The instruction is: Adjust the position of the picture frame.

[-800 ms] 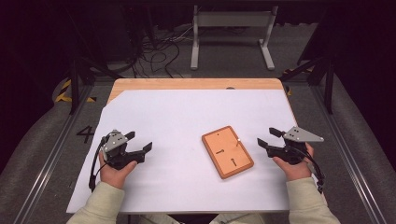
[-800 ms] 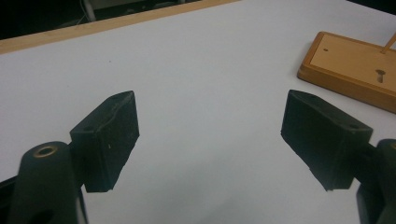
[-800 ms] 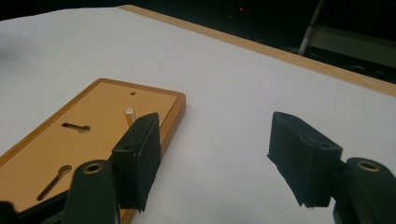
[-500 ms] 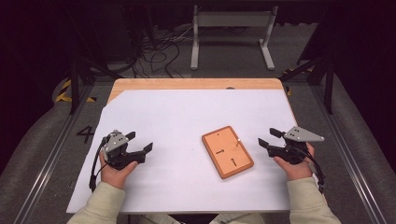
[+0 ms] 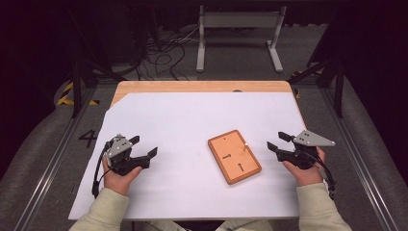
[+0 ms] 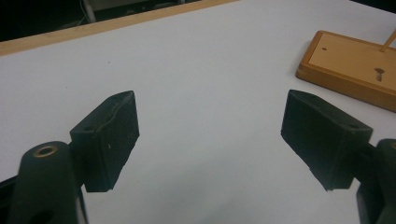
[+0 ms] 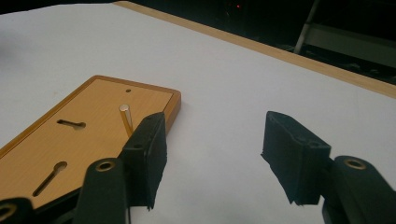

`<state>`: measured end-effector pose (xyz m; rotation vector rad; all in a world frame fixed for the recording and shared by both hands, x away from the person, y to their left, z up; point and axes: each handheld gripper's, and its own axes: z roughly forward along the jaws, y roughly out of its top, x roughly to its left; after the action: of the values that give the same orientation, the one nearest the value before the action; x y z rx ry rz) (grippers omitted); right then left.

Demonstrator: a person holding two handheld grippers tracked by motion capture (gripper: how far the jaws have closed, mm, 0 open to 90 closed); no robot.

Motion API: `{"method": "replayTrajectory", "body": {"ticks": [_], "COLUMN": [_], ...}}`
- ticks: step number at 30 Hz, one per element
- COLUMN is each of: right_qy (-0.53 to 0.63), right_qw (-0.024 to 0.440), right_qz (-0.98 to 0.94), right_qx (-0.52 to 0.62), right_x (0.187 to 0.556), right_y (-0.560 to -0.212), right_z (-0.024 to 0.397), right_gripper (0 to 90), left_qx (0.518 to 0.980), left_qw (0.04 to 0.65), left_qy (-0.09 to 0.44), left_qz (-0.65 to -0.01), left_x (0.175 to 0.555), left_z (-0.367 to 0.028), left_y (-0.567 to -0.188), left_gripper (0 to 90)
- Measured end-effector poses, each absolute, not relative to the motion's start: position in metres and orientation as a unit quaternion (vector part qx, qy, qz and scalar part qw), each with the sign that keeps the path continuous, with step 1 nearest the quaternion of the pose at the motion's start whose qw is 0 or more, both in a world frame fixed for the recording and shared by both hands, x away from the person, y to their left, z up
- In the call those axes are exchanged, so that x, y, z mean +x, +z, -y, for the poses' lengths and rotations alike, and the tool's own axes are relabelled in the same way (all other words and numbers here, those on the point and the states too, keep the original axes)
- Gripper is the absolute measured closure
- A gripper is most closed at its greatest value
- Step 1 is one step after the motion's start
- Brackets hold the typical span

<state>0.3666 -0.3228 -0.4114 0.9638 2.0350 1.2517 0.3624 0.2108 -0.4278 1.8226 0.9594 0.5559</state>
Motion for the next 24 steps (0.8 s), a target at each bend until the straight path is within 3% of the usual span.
{"method": "replayTrajectory", "body": {"ticks": [15, 19, 24], "right_qy": [0.470, 0.463, 0.443], "right_qw": [0.270, 0.256, 0.233], "right_qz": [-0.769, -0.779, -0.799], "right_qx": [0.337, 0.336, 0.333], "right_x": [0.361, 0.361, 0.360], "right_y": [-0.402, -0.403, -0.404], "right_z": [0.310, 0.304, 0.301], "right_gripper": [44.0, 53.9, 77.3], "left_qx": [0.748, 0.748, 0.748], "left_qw": [0.482, 0.482, 0.483], "left_qy": [0.227, 0.228, 0.228], "left_qz": [-0.395, -0.396, -0.394], "left_x": [0.363, 0.362, 0.362], "left_z": [-0.211, -0.211, -0.211], "left_y": [-0.428, -0.428, -0.428], "left_gripper": [19.5, 19.5, 19.5]}}
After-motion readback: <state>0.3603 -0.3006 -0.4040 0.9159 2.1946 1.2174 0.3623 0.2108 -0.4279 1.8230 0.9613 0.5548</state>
